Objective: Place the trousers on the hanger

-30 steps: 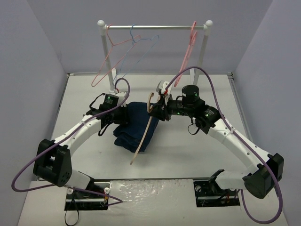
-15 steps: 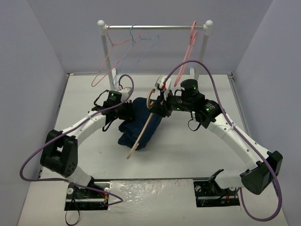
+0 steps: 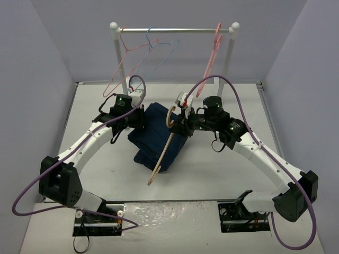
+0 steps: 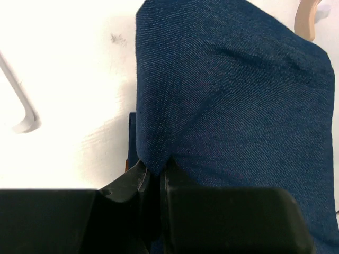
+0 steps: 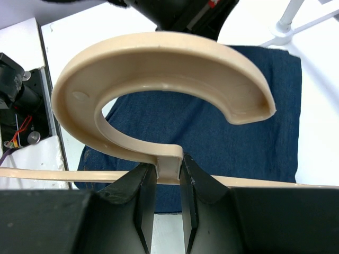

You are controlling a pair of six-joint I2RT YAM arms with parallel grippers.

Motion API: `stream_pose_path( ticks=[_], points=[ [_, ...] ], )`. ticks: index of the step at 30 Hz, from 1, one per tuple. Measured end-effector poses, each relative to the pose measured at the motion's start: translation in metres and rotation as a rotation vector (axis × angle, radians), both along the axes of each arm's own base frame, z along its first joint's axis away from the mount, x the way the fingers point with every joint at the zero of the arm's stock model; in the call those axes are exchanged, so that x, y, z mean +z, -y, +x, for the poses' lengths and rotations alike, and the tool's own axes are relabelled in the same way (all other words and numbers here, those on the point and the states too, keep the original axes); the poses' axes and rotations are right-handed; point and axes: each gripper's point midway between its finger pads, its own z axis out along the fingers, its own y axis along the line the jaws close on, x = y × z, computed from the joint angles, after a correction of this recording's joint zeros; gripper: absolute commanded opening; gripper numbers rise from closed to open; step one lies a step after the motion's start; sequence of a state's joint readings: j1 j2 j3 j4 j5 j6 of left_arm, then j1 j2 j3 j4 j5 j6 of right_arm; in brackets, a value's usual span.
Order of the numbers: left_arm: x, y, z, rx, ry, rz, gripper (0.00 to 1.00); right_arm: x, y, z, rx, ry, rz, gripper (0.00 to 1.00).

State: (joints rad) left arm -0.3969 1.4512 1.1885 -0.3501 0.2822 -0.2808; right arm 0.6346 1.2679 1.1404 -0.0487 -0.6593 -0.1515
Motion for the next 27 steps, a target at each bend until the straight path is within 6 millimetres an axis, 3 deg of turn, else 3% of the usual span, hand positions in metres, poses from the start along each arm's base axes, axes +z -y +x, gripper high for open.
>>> stream_pose_path(
  ticks=[6, 10, 13, 21, 27],
  points=[
    [0.016, -0.005, 0.001, -0.002, 0.013, 0.032, 0.0, -0.017, 0.004, -0.007, -0.011, -0.022, 0.006, 0.0],
    [0.032, -0.004, 0.006, -0.008, 0.045, 0.026, 0.0, -0.018, 0.009, -0.012, -0.02, -0.007, 0.024, 0.0],
    [0.033, -0.004, 0.007, -0.012, 0.04, 0.028, 0.0, -0.019, 0.012, -0.016, -0.028, -0.005, 0.034, 0.0],
    [0.018, -0.007, 0.007, -0.001, 0.01, 0.039, 0.0, -0.008, 0.016, -0.018, -0.04, 0.007, 0.045, 0.0],
    [-0.032, -0.011, -0.006, 0.018, -0.087, 0.053, 0.0, 0.048, 0.014, -0.014, -0.036, 0.062, 0.073, 0.0]
  ],
)
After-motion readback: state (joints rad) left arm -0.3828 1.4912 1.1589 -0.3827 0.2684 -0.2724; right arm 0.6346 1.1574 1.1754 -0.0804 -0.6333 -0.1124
